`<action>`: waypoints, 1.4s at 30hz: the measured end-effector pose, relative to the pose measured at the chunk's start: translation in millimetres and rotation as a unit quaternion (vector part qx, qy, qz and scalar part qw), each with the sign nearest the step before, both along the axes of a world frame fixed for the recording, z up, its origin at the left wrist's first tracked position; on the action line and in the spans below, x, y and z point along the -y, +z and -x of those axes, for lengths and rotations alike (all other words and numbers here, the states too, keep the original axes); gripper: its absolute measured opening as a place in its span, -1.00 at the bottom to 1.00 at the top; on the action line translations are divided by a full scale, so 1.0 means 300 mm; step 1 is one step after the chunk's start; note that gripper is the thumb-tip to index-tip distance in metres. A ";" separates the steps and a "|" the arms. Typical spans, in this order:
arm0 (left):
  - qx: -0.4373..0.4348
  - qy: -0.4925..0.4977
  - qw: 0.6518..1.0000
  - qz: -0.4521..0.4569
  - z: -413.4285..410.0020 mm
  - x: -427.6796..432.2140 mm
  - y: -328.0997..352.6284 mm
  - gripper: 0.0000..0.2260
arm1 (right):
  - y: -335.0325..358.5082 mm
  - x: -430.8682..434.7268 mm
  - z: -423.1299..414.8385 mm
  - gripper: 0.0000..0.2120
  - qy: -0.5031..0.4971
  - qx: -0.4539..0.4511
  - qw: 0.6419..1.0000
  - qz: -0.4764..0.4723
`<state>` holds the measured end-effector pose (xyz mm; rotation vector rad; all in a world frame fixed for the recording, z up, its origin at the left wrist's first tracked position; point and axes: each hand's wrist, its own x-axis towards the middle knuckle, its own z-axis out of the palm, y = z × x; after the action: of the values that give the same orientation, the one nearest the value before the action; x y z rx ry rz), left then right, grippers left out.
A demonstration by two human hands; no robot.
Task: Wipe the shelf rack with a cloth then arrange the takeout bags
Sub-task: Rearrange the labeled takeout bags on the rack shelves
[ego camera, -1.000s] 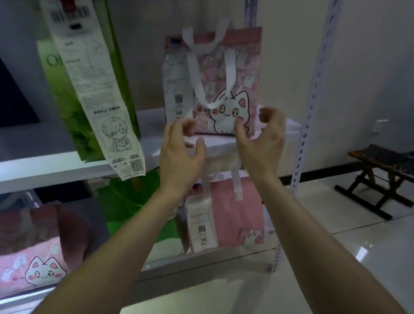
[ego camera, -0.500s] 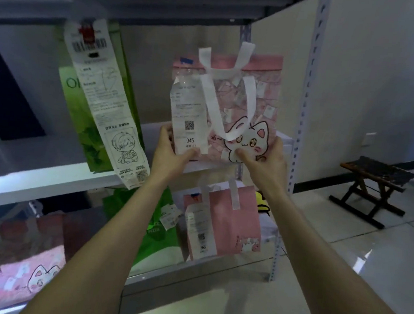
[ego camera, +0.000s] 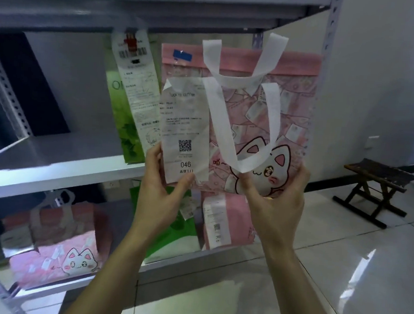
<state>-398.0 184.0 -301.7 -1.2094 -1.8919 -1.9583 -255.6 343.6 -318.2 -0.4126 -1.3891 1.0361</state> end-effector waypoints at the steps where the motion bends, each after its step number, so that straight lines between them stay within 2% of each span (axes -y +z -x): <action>1: -0.005 0.006 1.000 -0.013 -0.003 0.048 0.015 -0.34 | 0.022 0.041 0.004 -0.17 0.003 -0.008 1.000 -0.013; 5: -0.032 0.020 0.996 -0.084 0.015 0.259 0.087 -0.38 | 0.122 0.225 0.065 -0.11 0.002 -0.034 0.997 -0.074; 7: -0.041 0.047 0.992 -0.108 0.056 0.382 0.124 -0.39 | 0.169 0.335 0.126 -0.10 0.037 -0.044 0.995 -0.087; 12: -0.069 0.154 0.978 -0.122 0.221 0.712 0.164 -0.37 | 0.237 0.622 0.327 -0.19 0.149 -0.027 0.980 -0.126; 16: -0.065 0.227 0.963 -0.128 0.376 0.933 0.145 -0.36 | 0.246 0.795 0.528 -0.17 0.187 0.013 0.971 -0.150; 21: -0.054 0.294 0.951 -0.083 0.596 1.021 0.118 -0.38 | 0.201 0.854 0.809 -0.19 0.251 0.090 0.956 -0.119; 23: -0.030 0.300 0.953 -0.026 0.689 1.000 0.104 -0.39 | 0.178 0.821 0.922 -0.28 0.262 0.163 0.946 -0.102; 26: 0.015 0.315 0.945 0.090 0.801 0.989 0.046 -0.37 | 0.136 0.757 1.060 -0.53 0.252 0.301 0.914 -0.102; 29: 0.033 0.349 0.927 0.131 0.886 1.019 0.009 -0.34 | 0.123 0.730 1.151 -0.47 0.255 0.369 0.885 -0.121; 33: 0.063 0.369 0.913 0.161 0.949 1.045 0.000 -0.33 | 0.125 0.747 1.219 -0.46 0.255 0.388 0.877 -0.125; 42: 0.043 0.388 0.906 0.165 0.945 1.061 -0.042 -0.31 | 0.094 0.740 1.202 -0.35 0.237 0.377 0.884 -0.142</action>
<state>-681.4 -134.2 -314.3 -0.2919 -2.3116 -1.3039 -616.3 121.5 -290.2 -0.2636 -2.4023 1.0775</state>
